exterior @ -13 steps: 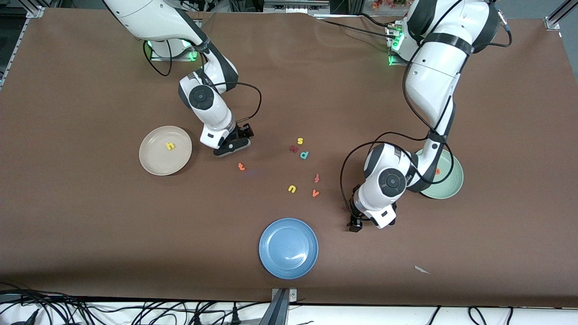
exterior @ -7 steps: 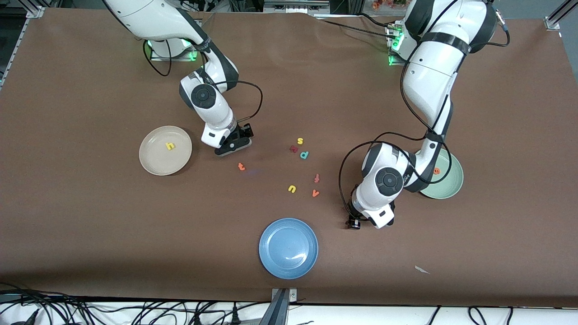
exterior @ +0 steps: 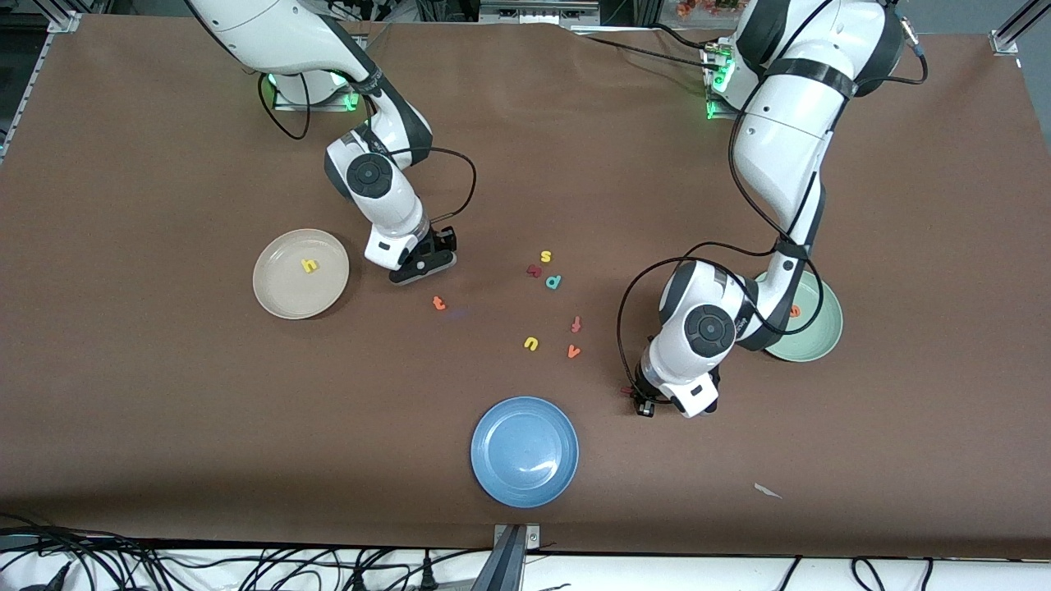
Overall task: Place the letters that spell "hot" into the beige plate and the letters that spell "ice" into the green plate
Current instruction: 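Grasp the blue o and pink i with the right and left grippers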
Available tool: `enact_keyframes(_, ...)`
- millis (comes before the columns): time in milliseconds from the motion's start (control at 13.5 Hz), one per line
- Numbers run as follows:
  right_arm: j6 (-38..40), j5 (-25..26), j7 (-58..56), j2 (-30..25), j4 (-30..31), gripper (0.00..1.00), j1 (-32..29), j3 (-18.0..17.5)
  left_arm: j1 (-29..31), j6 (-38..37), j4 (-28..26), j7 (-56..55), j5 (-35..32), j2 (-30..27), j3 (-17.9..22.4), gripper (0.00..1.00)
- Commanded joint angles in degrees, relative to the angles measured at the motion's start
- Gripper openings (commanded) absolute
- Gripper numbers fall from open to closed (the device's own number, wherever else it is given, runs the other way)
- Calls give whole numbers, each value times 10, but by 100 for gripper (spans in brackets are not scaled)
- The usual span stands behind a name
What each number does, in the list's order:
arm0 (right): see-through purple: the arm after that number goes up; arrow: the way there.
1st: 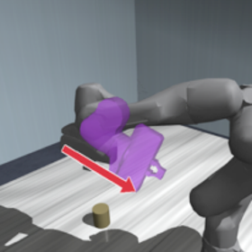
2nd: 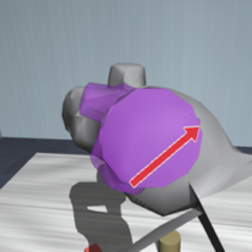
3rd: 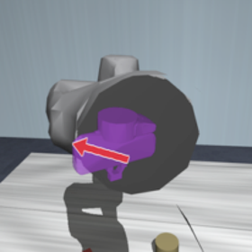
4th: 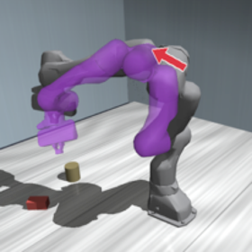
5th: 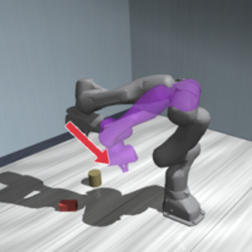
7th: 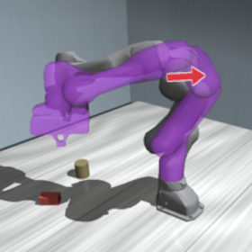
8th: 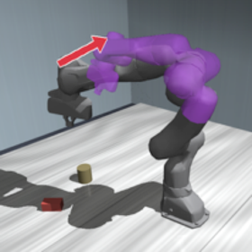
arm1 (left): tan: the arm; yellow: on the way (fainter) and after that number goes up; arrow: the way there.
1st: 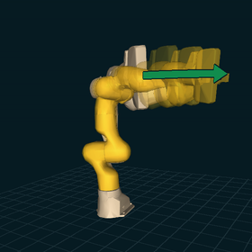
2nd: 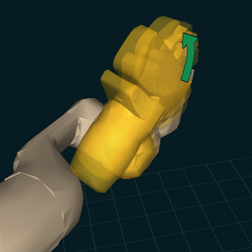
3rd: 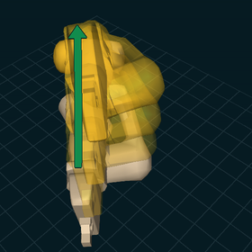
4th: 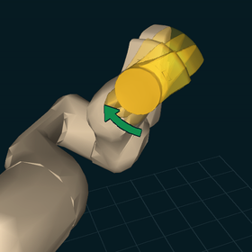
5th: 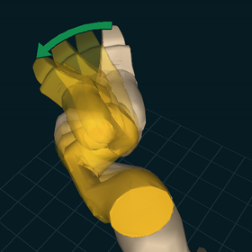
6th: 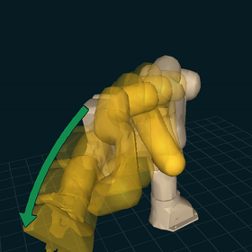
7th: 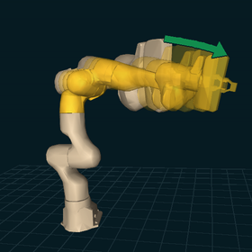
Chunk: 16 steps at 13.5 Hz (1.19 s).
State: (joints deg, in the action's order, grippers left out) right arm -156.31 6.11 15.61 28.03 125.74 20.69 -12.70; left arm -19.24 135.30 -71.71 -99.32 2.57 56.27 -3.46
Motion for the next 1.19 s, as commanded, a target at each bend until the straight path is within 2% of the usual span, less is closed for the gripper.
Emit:
enact_keyframes(0,-3,17,13,10,-6,45,9,7,-2,-9,10,33,2,2,9,0)
enact_keyframes(149,-3,17,13,10,-6,35,9,7,5,-40,5,62,2,-18,8,0)
enact_keyframes(297,-2,18,9,8,-6,20,9,7,27,-120,5,132,12,-53,3,0)
enact_keyframes(446,1,25,6,0,-6,11,8,20,70,-171,5,206,41,-82,-24,0)
enact_keyframes(595,35,27,-2,-20,-6,10,2,20,110,-246,4,285,45,-112,-45,0)
enact_keyframes(818,122,28,-75,-83,-2,10,-51,19,151,-344,-23,436,44,-163,-44,0)
enact_keyframes(966,183,26,-160,-131,5,10,-100,18,188,-351,-88,529,39,-209,-44,0)
enact_keyframes(1115,210,23,-240,-163,16,11,-152,18,224,-350,-146,624,31,-233,-44,0)
